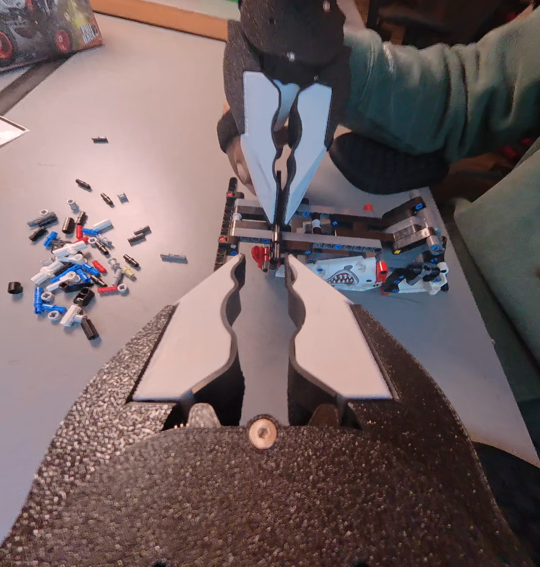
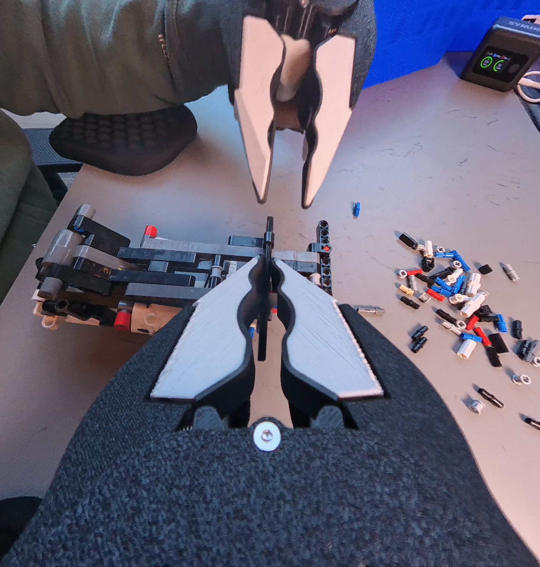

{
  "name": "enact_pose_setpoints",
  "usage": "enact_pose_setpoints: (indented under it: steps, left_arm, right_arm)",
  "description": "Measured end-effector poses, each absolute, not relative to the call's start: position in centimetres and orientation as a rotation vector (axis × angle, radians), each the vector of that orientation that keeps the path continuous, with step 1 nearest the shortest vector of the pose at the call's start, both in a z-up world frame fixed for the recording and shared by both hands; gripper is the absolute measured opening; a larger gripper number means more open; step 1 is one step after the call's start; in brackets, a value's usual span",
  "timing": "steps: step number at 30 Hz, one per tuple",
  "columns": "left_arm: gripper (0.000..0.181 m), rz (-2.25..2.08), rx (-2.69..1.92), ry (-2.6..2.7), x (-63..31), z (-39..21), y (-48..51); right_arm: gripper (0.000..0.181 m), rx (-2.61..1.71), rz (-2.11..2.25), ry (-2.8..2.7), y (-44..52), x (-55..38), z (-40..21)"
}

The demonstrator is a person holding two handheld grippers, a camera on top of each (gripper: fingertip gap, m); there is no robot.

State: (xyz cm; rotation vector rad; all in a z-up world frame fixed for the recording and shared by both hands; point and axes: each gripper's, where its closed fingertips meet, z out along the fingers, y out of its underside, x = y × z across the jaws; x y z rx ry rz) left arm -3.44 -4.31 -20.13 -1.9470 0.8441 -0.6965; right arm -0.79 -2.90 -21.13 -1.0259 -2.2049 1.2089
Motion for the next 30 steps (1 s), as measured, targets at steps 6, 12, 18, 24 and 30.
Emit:
enact_pose_setpoints:
  steps: [6, 12, 18, 24, 30]
  left_arm:
    - [0.004, -0.667, -1.963, 0.940, -1.7, -21.1, -4.1]
    - [0.003, -0.606, -2.008, 0.980, -3.1, -21.1, -5.3]
    - [0.004, -0.499, -2.127, 1.015, -5.5, -20.6, -8.1]
    - [0.004, -0.455, -2.192, 0.986, -6.7, -21.7, -9.7]
    - [0.003, -0.443, -2.138, 0.893, -7.2, -20.7, -11.4]
  right_arm:
    - [0.004, -1.035, 1.199, -2.200, -2.7, -0.5, -21.1]
    - [0.012, -1.051, 1.195, -2.236, -2.6, 0.2, -21.2]
    - [0.013, -1.043, 1.230, -2.234, -3.1, 0.3, -21.0]
    - [0.008, -1.041, 1.247, -2.261, -3.9, 0.2, -21.2]
    - [0.008, -1.039, 1.268, -2.266, -3.9, 0.7, -21.1]
